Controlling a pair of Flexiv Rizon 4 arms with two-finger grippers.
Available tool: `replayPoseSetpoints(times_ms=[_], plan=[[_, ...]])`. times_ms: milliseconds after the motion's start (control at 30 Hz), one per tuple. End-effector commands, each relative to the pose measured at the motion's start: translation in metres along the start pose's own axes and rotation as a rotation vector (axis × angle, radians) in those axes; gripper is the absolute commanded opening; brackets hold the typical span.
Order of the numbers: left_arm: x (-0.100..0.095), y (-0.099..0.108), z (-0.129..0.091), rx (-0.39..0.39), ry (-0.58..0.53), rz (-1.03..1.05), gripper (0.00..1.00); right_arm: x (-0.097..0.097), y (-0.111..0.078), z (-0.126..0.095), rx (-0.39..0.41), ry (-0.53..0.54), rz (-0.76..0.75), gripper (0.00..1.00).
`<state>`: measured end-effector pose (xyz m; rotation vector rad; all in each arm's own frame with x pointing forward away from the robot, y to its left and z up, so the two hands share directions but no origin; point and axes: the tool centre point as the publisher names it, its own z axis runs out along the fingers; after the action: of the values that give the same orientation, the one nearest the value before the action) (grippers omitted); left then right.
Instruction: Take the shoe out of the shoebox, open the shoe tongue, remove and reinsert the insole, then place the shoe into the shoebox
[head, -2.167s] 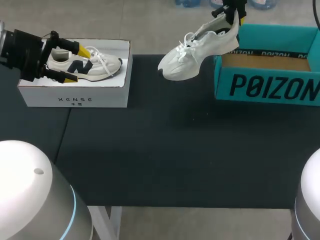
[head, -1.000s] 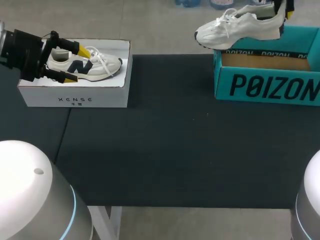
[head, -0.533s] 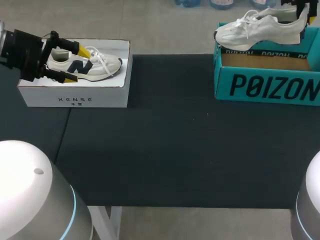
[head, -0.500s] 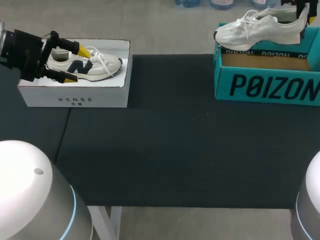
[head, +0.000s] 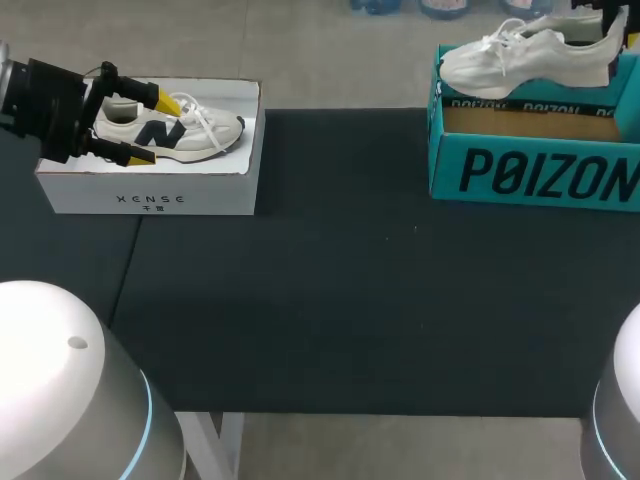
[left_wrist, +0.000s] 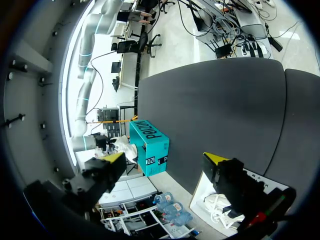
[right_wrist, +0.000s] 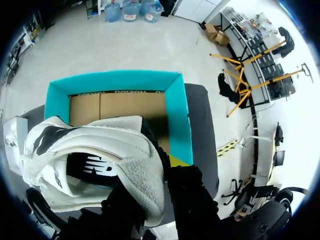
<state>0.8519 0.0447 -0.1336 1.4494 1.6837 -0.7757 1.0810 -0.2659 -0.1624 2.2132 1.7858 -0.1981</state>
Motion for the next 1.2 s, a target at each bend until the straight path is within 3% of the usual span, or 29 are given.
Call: replayPoseSetpoints(times_ms=[33, 200, 600, 867, 1200], plan=[[0.000, 0.000, 0.000, 0.000, 0.003, 0.001, 1.00, -0.022, -0.005, 0.021, -0.019, 0.040, 0.009, 0.00], [0.000, 0.000, 0.000, 0.000, 0.003, 0.001, 1.00, -0.025, -0.006, 0.044, -0.021, 0.024, 0.014, 0.00], [0.000, 0.000, 0.000, 0.000, 0.003, 0.001, 1.00, -0.006, -0.023, 0.094, -0.041, -0.038, 0.002, 0.00], [0.000, 0.000, 0.000, 0.000, 0.003, 0.001, 1.00, -0.008, -0.024, 0.119, -0.011, -0.022, 0.035, 0.00], [0.000, 0.000, 0.000, 0.000, 0.003, 0.001, 1.00, -0.004, -0.039, 0.150, 0.037, -0.032, -0.015, 0.00]])
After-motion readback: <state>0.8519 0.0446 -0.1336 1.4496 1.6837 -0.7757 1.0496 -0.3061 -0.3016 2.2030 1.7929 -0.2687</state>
